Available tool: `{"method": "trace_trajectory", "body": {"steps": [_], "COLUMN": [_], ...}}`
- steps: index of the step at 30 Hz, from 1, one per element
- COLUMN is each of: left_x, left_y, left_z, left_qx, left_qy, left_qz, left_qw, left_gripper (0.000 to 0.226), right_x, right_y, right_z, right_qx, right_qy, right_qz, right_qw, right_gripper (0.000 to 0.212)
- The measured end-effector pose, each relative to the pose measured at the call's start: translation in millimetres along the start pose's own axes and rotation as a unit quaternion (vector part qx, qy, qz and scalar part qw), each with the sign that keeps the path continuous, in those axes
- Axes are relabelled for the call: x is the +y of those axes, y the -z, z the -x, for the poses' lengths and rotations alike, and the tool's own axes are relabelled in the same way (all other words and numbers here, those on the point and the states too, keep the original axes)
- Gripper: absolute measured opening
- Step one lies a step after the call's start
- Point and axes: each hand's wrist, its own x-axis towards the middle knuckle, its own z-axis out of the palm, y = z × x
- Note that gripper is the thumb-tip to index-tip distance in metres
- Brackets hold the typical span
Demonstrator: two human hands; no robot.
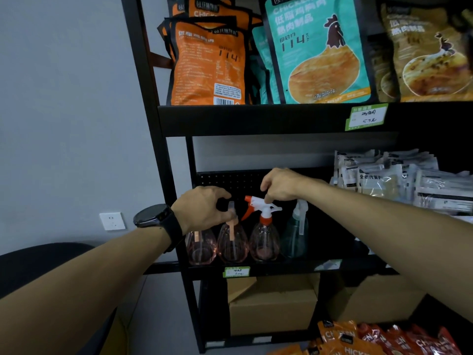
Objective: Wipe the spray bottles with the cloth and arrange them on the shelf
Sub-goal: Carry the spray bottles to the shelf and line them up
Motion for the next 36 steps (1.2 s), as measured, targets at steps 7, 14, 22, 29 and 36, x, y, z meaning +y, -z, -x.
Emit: {"method": "trace_trajectory", "body": {"steps": [7,14,22,29,36], "left_x": [-10.5,-12.8,-16.7,-14.0,-19.7], "left_y": [-17.5,-26.1,-25.3,-27.8,-29.8], "left_z": [-6.6,-10.3,-14.1,-16.8,-15.4], "left_qx": [-0.035,-0.038,-0.039,-0.030,-0.038], "left_qy": [-0.018,-0.043,-0.059,-0.065,-0.060], "left_qz": [0.009,0.018,-0.004,-0.014,-0.009], "left_qw": [0.999,0.998,0.998,0.997,0.997], "left_gripper": [0.059,0.047,0.046,0.045,0.044], "right_x": [10.0,14.0,17.9,19.1,16.3], "right_y": [-16.1,-26.7,-31.1,-32.3,-31.5], "right_z": [-16.4,-27.5,-33.9,-35.0,-32.6], "right_qx": [-0.031,-0.047,-0.048,-0.049,-0.051], "right_qy": [0.009,0.008,0.004,0.004,0.006], "right_qz": [0.020,0.046,0.042,0.037,0.033], "right_qw": [0.999,0.998,0.998,0.998,0.998], "right_gripper": [0.048,0.033,0.031,0.032,0.030]}}
